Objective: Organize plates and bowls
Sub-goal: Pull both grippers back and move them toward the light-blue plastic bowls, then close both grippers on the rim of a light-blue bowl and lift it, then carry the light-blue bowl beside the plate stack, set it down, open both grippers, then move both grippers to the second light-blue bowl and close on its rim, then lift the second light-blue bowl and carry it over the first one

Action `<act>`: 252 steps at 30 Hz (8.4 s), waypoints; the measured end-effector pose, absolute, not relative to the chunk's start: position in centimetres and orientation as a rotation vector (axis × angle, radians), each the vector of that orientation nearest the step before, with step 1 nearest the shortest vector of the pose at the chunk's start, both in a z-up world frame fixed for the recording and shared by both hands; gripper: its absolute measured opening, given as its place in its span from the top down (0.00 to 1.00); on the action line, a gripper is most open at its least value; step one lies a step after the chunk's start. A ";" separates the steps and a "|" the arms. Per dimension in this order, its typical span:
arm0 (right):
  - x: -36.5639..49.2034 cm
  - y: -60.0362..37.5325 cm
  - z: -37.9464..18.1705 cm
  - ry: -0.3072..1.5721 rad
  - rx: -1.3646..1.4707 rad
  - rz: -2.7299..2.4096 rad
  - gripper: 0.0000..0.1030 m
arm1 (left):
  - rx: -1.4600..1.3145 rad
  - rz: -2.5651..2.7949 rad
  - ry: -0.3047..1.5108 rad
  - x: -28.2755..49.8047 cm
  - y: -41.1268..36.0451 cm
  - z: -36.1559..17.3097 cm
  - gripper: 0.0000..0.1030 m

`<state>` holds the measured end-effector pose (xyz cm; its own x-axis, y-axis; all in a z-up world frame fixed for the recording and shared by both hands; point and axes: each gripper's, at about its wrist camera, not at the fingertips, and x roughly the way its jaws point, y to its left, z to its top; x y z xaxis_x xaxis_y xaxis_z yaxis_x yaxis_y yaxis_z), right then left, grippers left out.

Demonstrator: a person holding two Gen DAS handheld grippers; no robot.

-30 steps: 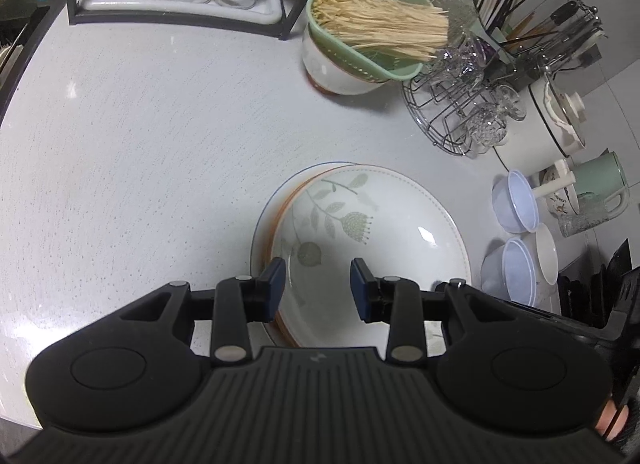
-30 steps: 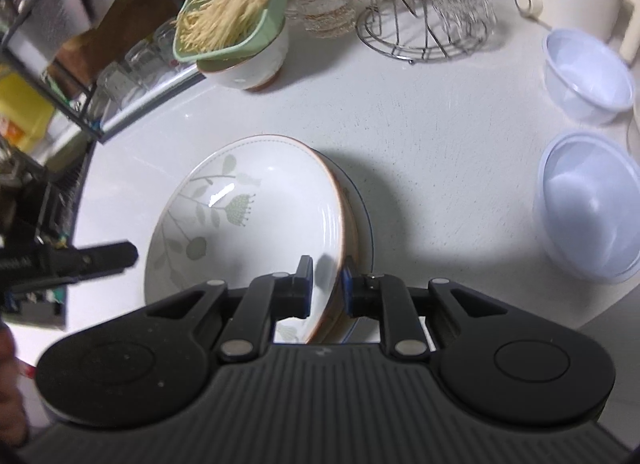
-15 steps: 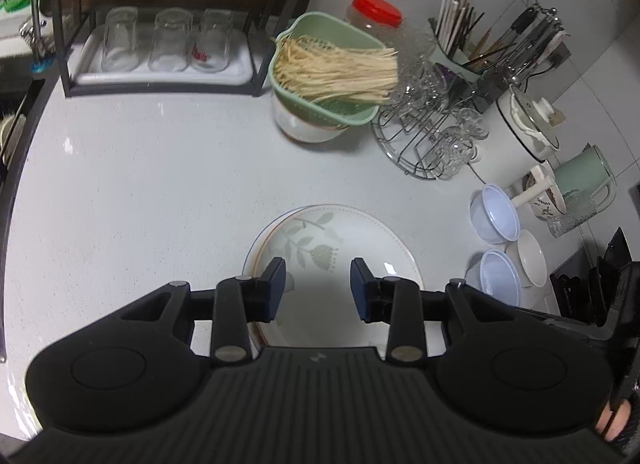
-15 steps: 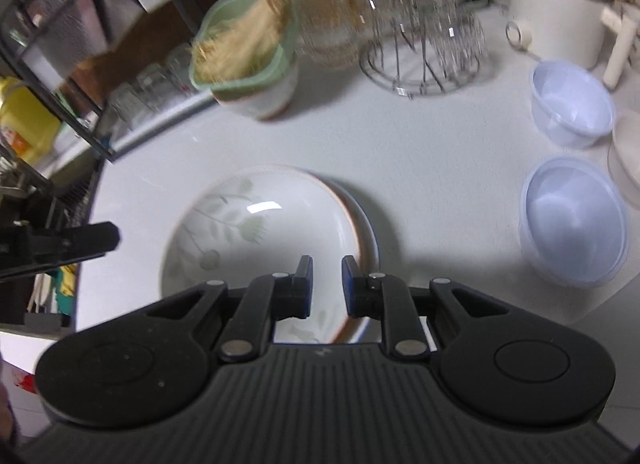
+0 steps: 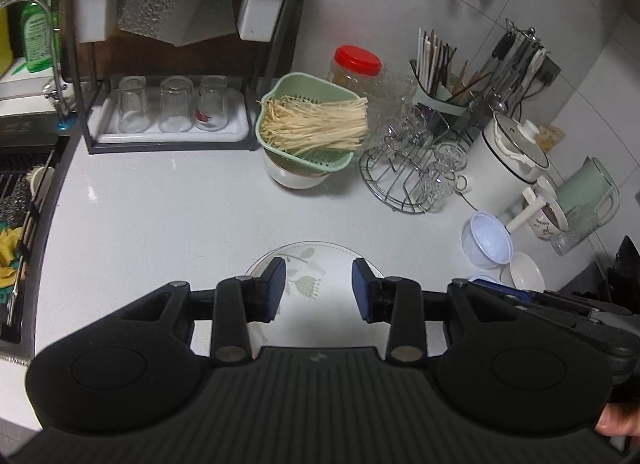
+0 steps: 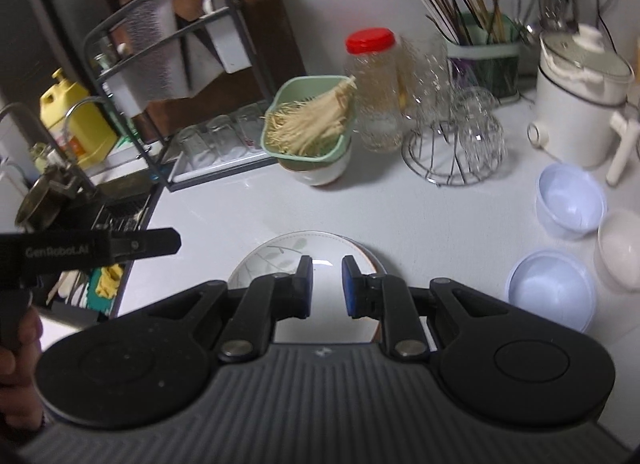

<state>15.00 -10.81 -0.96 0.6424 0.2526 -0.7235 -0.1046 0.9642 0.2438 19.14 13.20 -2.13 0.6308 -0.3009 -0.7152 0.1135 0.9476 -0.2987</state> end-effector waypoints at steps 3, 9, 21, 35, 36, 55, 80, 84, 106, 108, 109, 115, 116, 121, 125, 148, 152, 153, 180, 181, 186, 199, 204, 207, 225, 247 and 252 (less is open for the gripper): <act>14.7 -11.5 -0.5 0.824 0.159 0.246 0.81 | -0.262 -0.207 0.843 18.1 12.7 -2.2 0.49; 15.0 -11.8 0.1 0.812 0.126 0.284 0.62 | -0.272 -0.147 0.837 16.3 12.9 -2.2 0.30; 15.4 -10.3 1.3 0.780 0.158 0.231 0.34 | -0.291 -0.130 0.785 16.3 16.1 -1.6 0.27; 14.5 -8.0 1.1 0.763 0.131 0.098 0.34 | -0.263 -0.250 0.768 17.8 16.6 -2.8 0.27; 14.3 -8.0 1.1 0.767 0.140 0.087 0.34 | -0.257 -0.265 0.774 17.9 16.4 -3.0 0.27; 11.3 -11.6 -1.1 0.845 0.242 -0.180 0.34 | -0.185 -0.500 0.837 19.0 12.0 -5.4 0.27; 10.7 -25.9 -6.1 0.960 0.380 -0.366 0.48 | -0.129 -0.665 1.003 24.3 -3.9 -10.0 0.27; 11.6 -28.3 -8.1 0.993 0.388 -0.343 0.54 | -0.113 -0.657 1.020 25.4 -7.0 -11.6 0.29; 17.1 -32.1 -13.9 1.071 0.356 -0.134 0.82 | -0.154 -0.541 1.143 28.7 -14.8 -18.6 0.79; 17.4 -32.1 -13.9 1.075 0.360 -0.114 0.82 | -0.146 -0.530 1.132 28.6 -14.6 -18.1 0.79; 17.6 -32.1 -13.8 1.077 0.364 -0.103 0.82 | -0.152 -0.526 1.125 28.6 -14.4 -17.8 0.79; 18.3 -30.8 -12.7 1.058 0.359 -0.016 0.82 | -0.182 -0.461 1.094 28.5 -12.2 -16.2 0.79; 18.4 -30.6 -12.7 1.058 0.361 -0.005 0.82 | -0.185 -0.448 1.095 28.4 -11.8 -16.2 0.79; 19.2 -28.9 -13.1 1.073 0.364 0.054 0.82 | -0.168 -0.373 1.131 28.4 -10.1 -16.5 0.79; 19.6 -27.5 -13.6 1.090 0.367 0.094 0.82 | -0.130 -0.332 1.129 28.2 -9.1 -16.8 0.78; 17.2 -26.3 -9.1 0.983 0.366 0.013 0.80 | -0.098 -0.352 1.060 27.6 -5.2 -11.2 0.59; 16.0 -26.1 -6.6 0.936 0.364 0.005 0.80 | -0.104 -0.362 1.023 26.5 -4.8 -8.4 0.58; 15.7 -26.0 -6.1 0.922 0.362 0.006 0.80 | -0.108 -0.367 1.013 26.2 -4.8 -7.7 0.58; 10.5 -27.7 -2.0 0.781 0.324 -0.083 0.78 | -0.058 -0.517 0.894 22.1 -8.6 -2.7 0.43; 10.4 -28.1 -2.0 0.782 0.324 -0.099 0.67 | -0.061 -0.516 0.894 22.5 -9.1 -2.7 0.40; 10.3 -30.1 -2.1 0.762 0.328 -0.167 0.30 | -0.031 -0.552 0.882 23.8 -11.3 -2.6 0.36; 14.7 -32.3 -5.0 0.745 0.344 -0.192 0.31 | 0.016 -0.619 0.931 29.2 -15.1 -5.9 0.35; 16.5 -34.1 -6.3 0.735 0.367 -0.216 0.31 | 0.045 -0.635 0.964 32.0 -17.0 -8.0 0.35; 17.4 -35.0 -7.3 0.755 0.383 -0.215 0.32 | 0.022 -0.651 0.989 32.9 -17.7 -8.6 0.35; 23.1 -38.5 -11.6 0.854 0.453 -0.223 0.52 | -0.048 -0.647 1.121 39.5 -20.9 -13.4 0.38; 28.3 -39.9 -16.2 0.915 0.445 -0.305 0.81 | -0.052 -0.692 1.217 43.7 -24.1 -17.9 0.73; 28.0 -40.0 -16.0 0.927 0.478 -0.295 0.82 | -0.066 -0.692 1.209 43.5 -24.1 -17.6 0.74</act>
<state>27.98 -40.01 -15.99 0.5711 -0.0401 -0.8199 0.4416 0.8570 0.2657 43.50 -24.14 -17.57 0.1772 -0.5228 -0.8338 0.4548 0.7948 -0.4017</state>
